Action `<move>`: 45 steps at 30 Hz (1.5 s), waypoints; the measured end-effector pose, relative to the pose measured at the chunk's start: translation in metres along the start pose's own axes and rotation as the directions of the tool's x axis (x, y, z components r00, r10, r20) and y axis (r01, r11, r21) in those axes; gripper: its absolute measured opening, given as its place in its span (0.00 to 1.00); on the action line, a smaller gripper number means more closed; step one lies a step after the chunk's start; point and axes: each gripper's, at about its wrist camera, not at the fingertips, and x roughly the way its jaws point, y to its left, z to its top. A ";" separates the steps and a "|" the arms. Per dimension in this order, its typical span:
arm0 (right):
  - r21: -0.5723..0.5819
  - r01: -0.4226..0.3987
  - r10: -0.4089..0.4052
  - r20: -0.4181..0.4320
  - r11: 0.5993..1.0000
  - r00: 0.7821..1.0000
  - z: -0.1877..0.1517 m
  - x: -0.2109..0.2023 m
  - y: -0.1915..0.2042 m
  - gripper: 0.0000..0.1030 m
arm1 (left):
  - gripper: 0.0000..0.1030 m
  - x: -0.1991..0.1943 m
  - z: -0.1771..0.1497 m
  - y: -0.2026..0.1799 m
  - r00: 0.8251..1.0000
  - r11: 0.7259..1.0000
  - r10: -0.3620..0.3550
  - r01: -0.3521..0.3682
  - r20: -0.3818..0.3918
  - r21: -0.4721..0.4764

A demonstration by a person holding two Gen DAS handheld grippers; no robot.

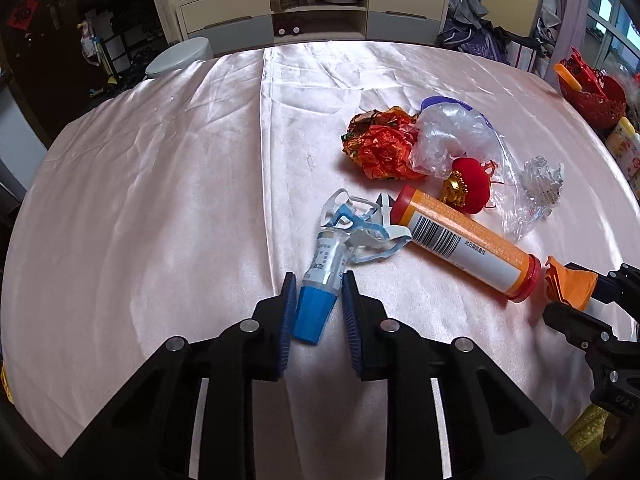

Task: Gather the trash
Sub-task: 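Grasp the orange folded piece with the right tool while the left tool grasps the blue-capped vial, then carry the vial and orange piece down over the bin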

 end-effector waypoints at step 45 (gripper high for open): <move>-0.018 -0.015 0.015 -0.040 1.000 0.999 -0.149 -0.087 0.045 0.44 | 0.17 -0.103 -0.230 -0.080 0.983 0.979 -0.184 0.182 -0.022 -0.088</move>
